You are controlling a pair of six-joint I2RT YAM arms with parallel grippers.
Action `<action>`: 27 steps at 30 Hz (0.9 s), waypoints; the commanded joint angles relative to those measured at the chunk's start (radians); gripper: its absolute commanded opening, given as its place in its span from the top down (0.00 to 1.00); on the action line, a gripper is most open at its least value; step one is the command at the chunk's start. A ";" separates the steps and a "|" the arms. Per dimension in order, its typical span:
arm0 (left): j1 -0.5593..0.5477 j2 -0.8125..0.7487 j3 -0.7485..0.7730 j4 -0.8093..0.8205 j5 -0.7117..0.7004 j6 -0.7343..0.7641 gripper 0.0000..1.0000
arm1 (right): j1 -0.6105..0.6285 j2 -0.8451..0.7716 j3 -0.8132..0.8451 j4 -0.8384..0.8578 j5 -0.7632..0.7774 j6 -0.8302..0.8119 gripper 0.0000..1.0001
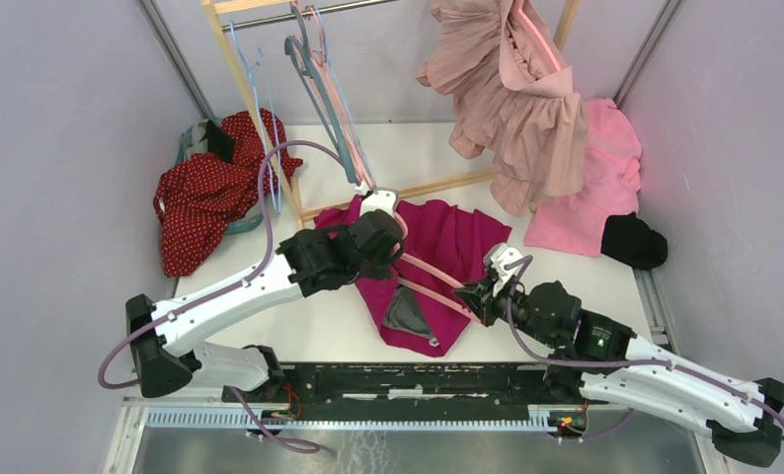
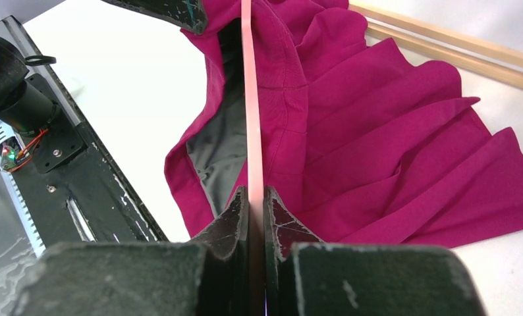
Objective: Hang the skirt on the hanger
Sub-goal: Hang the skirt on the hanger.
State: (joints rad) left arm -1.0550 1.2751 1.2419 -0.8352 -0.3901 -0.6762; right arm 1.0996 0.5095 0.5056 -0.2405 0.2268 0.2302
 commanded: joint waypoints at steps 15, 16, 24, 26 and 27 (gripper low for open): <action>0.028 -0.036 0.146 0.069 0.029 0.090 0.97 | 0.005 -0.014 0.148 0.122 -0.075 -0.121 0.98; 0.028 -0.028 0.163 0.063 0.022 0.096 0.97 | 0.005 -0.014 0.155 0.121 -0.076 -0.124 0.98; 0.035 -0.002 0.259 0.038 -0.006 0.126 0.97 | 0.005 -0.014 0.222 0.084 -0.118 -0.141 0.98; 0.036 0.011 0.281 0.041 0.008 0.130 0.97 | 0.005 -0.014 0.217 0.102 -0.112 -0.146 0.98; 0.034 0.016 0.291 0.045 0.018 0.133 0.97 | 0.005 -0.013 0.206 0.120 -0.111 -0.148 0.98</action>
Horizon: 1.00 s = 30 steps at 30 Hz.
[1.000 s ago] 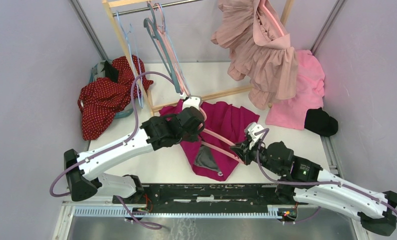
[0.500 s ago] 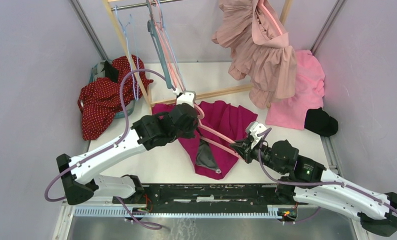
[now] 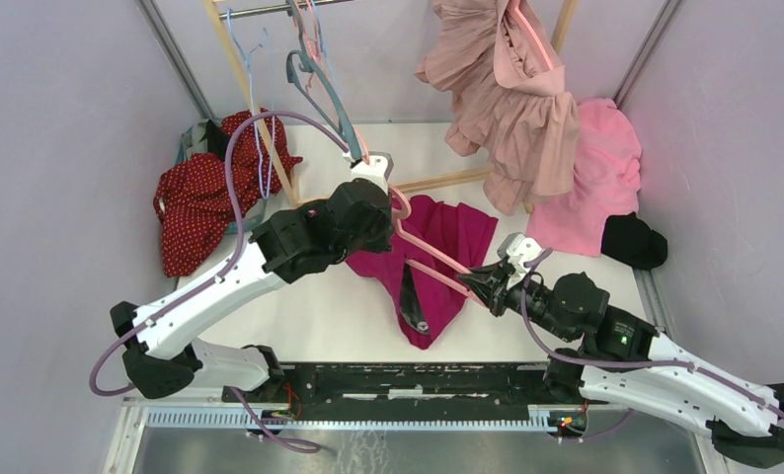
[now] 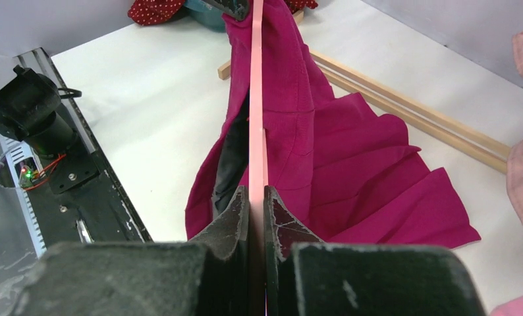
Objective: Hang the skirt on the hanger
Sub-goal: Hang the skirt on the hanger.
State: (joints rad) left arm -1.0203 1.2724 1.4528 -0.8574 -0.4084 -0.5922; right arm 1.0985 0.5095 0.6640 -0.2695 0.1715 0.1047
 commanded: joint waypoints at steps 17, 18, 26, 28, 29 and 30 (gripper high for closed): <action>0.000 -0.021 0.015 0.149 0.109 0.036 0.97 | 0.007 0.068 -0.206 0.577 -0.015 0.049 0.98; -0.001 -0.026 0.000 0.148 0.098 0.031 0.97 | 0.007 0.087 -0.211 0.607 -0.017 0.057 0.98; -0.001 -0.093 -0.113 0.151 0.027 -0.005 0.92 | 0.006 0.272 -0.374 0.970 0.030 0.151 0.98; 0.000 -0.103 -0.132 0.136 0.002 -0.013 0.89 | 0.006 0.319 -0.439 1.095 0.041 0.162 0.98; 0.001 -0.104 -0.142 0.128 -0.007 -0.016 0.88 | 0.007 0.341 -0.456 1.135 0.048 0.171 0.98; 0.001 -0.108 -0.151 0.122 -0.015 -0.019 0.86 | 0.007 0.363 -0.467 1.166 0.052 0.178 0.98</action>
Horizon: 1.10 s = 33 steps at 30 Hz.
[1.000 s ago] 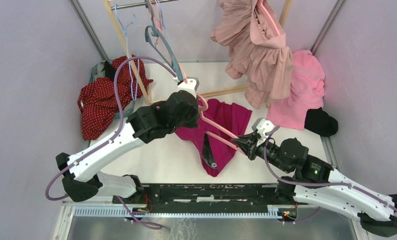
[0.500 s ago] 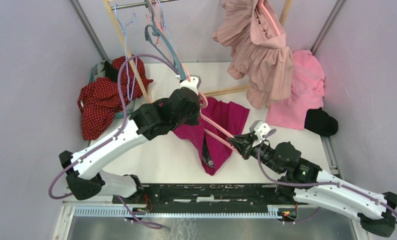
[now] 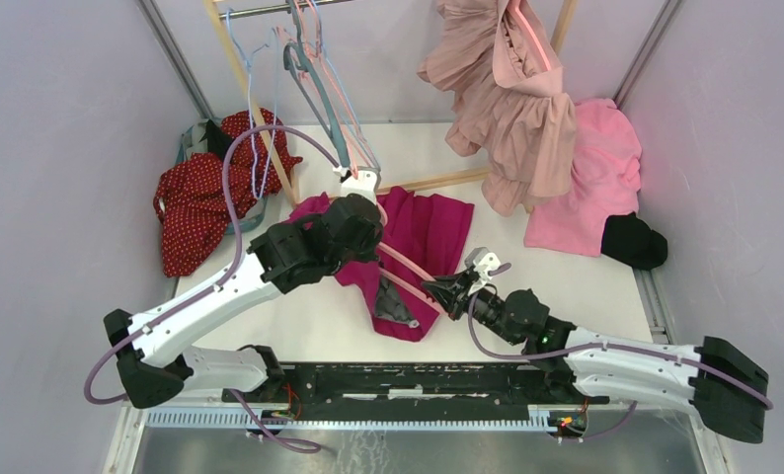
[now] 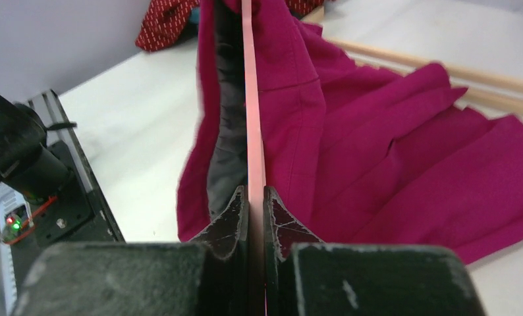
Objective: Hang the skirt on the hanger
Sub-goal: Hang the skirt on the hanger.
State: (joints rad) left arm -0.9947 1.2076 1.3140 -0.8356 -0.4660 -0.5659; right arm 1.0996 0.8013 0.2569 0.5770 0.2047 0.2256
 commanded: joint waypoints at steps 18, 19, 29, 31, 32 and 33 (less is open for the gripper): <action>-0.013 -0.158 -0.175 0.028 -0.153 -0.112 0.52 | 0.006 0.266 -0.112 0.582 0.014 0.084 0.98; -0.013 -0.167 -0.183 0.038 -0.165 -0.102 0.51 | 0.007 0.266 -0.114 0.586 0.013 0.084 0.98; 0.001 -0.193 -0.253 0.233 -0.239 0.040 0.38 | 0.006 0.245 -0.113 0.594 -0.019 0.105 0.98; 0.005 -0.188 -0.269 0.283 -0.222 0.072 0.34 | 0.006 0.246 -0.112 0.598 -0.023 0.110 0.98; 0.010 -0.183 -0.277 0.308 -0.206 0.085 0.34 | 0.007 0.247 -0.113 0.603 -0.025 0.111 0.98; 0.015 -0.174 -0.281 0.322 -0.196 0.093 0.34 | 0.007 0.248 -0.113 0.604 -0.028 0.113 0.98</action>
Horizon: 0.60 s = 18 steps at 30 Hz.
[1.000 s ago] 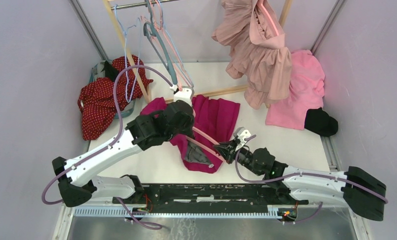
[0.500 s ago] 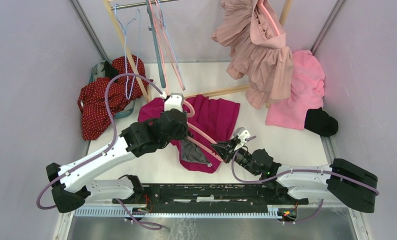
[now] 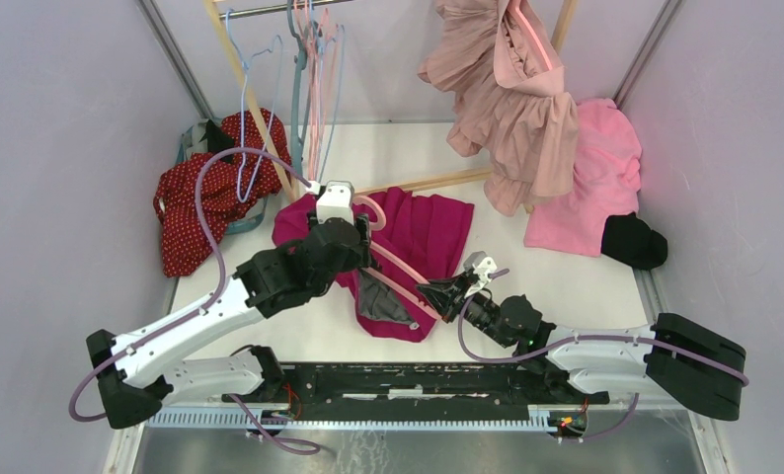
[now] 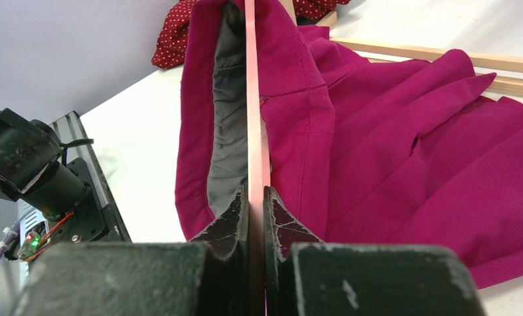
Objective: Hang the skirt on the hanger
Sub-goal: Hang the skirt on the hanger.
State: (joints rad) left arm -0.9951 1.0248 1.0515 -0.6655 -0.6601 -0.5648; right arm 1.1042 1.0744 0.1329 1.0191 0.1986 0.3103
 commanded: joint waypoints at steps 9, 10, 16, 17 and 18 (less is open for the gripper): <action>0.068 0.009 -0.067 0.262 0.068 0.154 0.27 | 0.002 -0.042 0.014 0.160 -0.037 0.033 0.98; 0.076 0.005 -0.078 0.277 0.079 0.159 0.27 | 0.003 -0.046 0.014 0.160 -0.037 0.033 0.98; 0.103 -0.020 -0.156 0.363 0.157 0.171 0.27 | 0.002 -0.060 0.018 0.156 -0.048 0.040 0.98; 0.107 -0.027 -0.170 0.379 0.166 0.174 0.27 | 0.003 -0.063 0.018 0.154 -0.051 0.040 0.98; 0.109 -0.034 -0.179 0.398 0.178 0.180 0.27 | 0.003 -0.064 0.018 0.153 -0.051 0.042 0.98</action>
State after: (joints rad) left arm -0.9005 1.0325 0.9089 -0.3927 -0.5358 -0.4450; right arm 1.1042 1.0462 0.1329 1.0283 0.1761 0.3290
